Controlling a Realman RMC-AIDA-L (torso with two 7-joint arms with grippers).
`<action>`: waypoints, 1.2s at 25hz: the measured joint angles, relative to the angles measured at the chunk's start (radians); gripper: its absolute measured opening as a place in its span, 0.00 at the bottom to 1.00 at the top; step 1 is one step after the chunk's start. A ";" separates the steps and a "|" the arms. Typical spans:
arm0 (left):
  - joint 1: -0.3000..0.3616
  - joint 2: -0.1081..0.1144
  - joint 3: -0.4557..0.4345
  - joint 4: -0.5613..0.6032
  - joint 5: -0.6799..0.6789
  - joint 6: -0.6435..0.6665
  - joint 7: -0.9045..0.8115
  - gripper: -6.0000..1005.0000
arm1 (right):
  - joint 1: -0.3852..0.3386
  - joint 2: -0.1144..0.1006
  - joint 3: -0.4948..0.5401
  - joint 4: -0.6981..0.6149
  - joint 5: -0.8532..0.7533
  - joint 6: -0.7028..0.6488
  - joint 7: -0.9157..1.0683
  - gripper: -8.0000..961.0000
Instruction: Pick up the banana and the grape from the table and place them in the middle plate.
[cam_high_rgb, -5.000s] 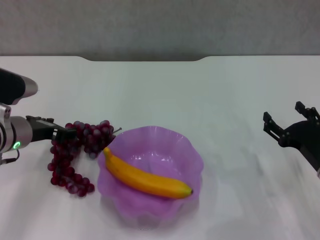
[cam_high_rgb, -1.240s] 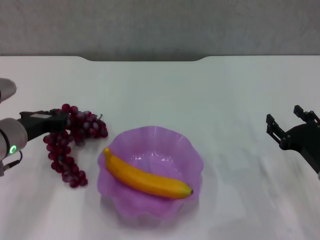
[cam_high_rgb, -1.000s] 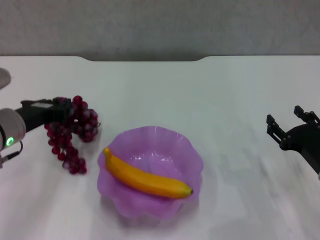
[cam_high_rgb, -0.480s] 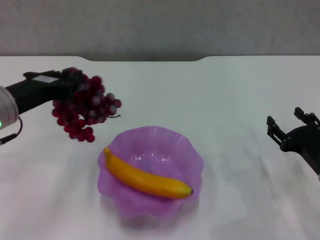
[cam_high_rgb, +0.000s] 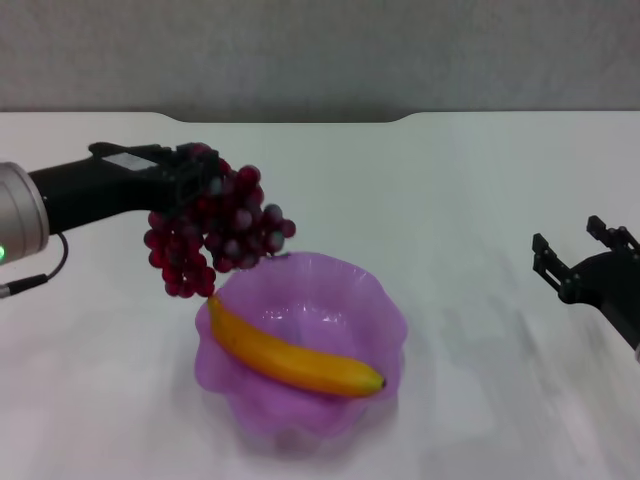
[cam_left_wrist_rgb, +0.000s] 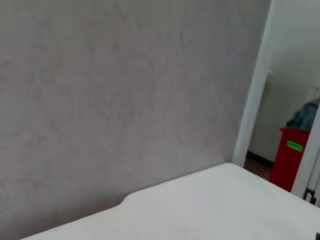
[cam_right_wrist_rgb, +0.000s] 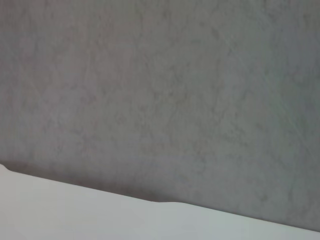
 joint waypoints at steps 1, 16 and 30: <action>0.000 -0.001 0.005 0.000 0.006 0.000 -0.001 0.21 | 0.001 0.000 0.000 0.000 0.000 0.000 0.000 0.80; -0.042 -0.003 0.233 -0.062 0.168 0.114 -0.080 0.21 | 0.007 0.000 0.000 0.000 0.000 0.001 0.000 0.80; -0.098 -0.003 0.291 -0.204 0.159 0.210 -0.070 0.21 | 0.004 0.000 0.000 0.000 0.000 0.000 0.000 0.80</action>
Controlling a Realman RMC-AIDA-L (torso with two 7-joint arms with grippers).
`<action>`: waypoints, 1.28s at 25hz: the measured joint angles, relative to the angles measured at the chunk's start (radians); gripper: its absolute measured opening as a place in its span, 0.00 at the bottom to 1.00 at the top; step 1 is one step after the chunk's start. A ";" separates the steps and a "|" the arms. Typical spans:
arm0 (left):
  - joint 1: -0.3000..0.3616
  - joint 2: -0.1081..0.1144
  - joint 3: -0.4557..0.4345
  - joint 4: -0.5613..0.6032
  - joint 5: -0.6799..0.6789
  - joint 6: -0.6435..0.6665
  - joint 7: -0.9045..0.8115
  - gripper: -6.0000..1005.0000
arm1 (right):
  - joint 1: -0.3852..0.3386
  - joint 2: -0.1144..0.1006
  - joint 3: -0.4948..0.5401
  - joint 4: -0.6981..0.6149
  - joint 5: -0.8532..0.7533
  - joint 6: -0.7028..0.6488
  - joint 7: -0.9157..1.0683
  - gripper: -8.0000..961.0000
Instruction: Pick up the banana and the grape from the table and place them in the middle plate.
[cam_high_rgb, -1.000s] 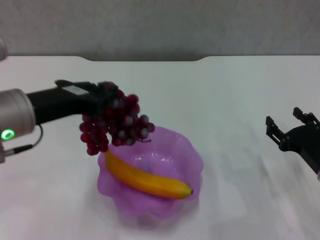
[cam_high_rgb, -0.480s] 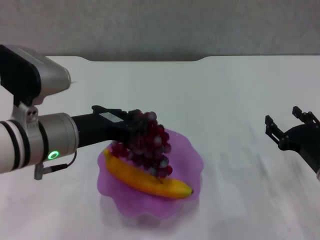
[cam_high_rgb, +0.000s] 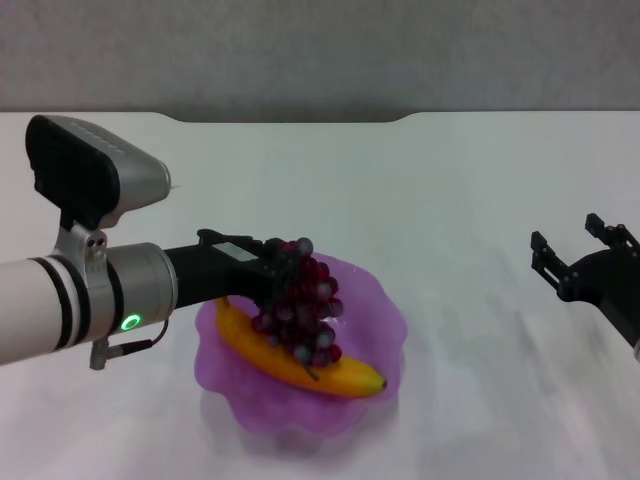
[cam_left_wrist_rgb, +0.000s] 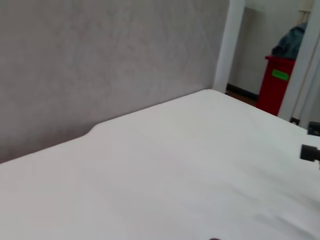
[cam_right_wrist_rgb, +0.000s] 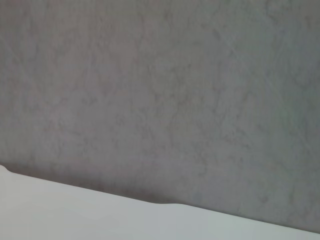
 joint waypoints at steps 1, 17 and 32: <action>0.002 0.000 0.000 -0.003 -0.001 0.007 0.000 0.21 | 0.000 0.000 0.001 0.000 0.000 0.000 0.000 0.80; 0.002 0.000 0.028 -0.042 -0.003 0.063 0.001 0.59 | -0.004 0.000 0.006 0.000 0.000 0.000 0.000 0.80; 0.048 0.000 0.031 0.036 -0.004 0.112 0.007 0.88 | -0.005 0.000 0.009 0.000 0.002 0.000 0.000 0.80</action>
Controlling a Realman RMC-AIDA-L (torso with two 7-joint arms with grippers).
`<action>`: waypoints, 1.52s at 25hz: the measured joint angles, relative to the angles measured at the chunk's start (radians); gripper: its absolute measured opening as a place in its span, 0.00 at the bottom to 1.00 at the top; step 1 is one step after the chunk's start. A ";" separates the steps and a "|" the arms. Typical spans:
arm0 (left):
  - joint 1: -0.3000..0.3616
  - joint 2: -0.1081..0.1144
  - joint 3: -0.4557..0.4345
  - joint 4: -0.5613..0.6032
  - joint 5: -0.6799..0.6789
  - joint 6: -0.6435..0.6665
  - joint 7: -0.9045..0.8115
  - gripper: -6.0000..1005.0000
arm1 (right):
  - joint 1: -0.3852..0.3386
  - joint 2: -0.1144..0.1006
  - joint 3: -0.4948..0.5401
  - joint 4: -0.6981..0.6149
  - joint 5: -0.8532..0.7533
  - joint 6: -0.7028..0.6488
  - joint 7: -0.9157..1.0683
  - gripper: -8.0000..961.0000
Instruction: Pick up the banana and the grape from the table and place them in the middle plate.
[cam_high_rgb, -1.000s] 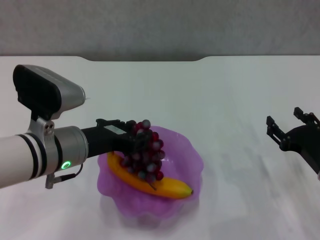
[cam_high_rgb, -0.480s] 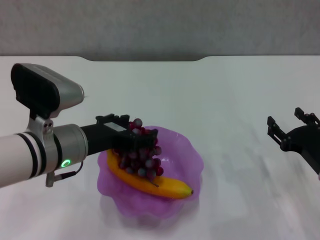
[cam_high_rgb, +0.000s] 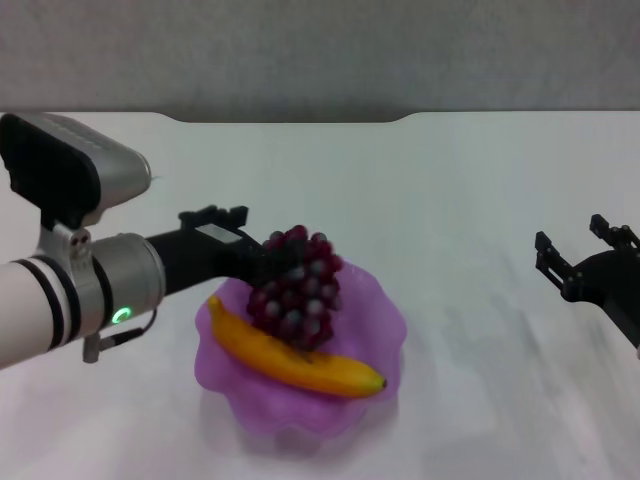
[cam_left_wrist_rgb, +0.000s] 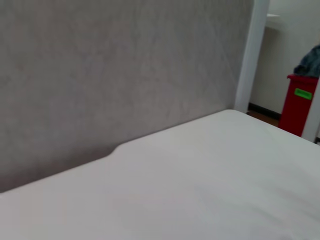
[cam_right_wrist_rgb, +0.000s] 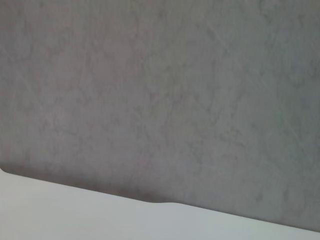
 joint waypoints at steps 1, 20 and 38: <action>0.005 0.000 0.003 0.000 0.000 0.024 0.007 0.88 | 0.000 0.000 0.000 0.000 0.000 0.000 0.000 0.80; 0.000 0.003 0.343 -0.380 -0.031 1.128 -0.071 0.87 | 0.003 0.000 -0.005 0.001 0.000 -0.001 0.000 0.80; -0.182 -0.003 0.370 -1.198 0.382 1.722 -1.097 0.88 | 0.006 0.000 -0.005 0.001 -0.001 -0.009 -0.002 0.80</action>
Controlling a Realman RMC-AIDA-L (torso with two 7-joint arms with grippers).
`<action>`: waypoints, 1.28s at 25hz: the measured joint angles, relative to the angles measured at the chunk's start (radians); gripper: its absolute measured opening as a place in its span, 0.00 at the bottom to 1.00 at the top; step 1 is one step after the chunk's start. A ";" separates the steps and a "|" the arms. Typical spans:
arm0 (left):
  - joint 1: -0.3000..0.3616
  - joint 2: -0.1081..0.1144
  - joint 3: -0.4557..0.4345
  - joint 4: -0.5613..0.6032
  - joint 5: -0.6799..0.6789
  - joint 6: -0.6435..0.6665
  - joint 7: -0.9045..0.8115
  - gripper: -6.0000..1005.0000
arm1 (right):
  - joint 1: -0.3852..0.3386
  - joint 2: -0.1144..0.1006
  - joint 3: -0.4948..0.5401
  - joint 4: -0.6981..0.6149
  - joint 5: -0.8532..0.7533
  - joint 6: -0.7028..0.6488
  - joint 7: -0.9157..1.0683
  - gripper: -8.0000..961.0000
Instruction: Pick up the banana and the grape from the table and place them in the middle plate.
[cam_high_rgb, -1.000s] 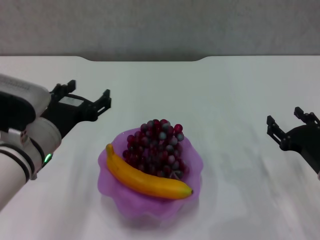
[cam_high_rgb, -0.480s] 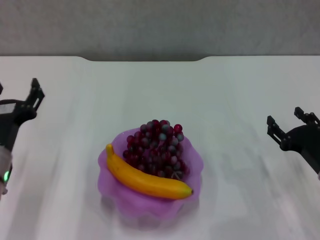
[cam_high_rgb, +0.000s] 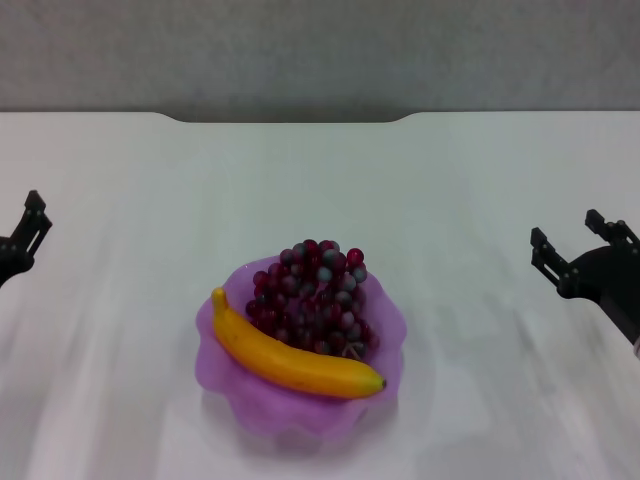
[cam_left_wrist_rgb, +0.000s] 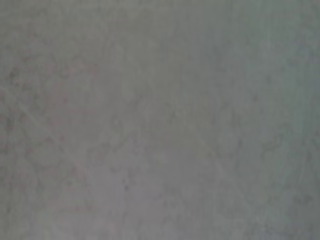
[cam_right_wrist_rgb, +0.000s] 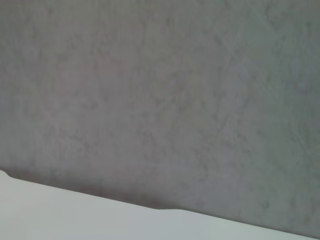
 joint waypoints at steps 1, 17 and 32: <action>0.001 0.000 0.000 -0.006 -0.001 0.000 0.004 0.88 | -0.001 0.000 0.002 -0.001 0.000 0.000 0.000 0.80; 0.015 -0.001 -0.034 -0.046 -0.071 -0.011 -0.004 0.88 | -0.012 -0.001 0.010 -0.006 0.121 -0.007 -0.034 0.80; -0.015 0.003 -0.026 -0.047 -0.081 -0.094 -0.020 0.87 | -0.081 -0.004 0.010 -0.015 0.156 -0.212 -0.035 0.80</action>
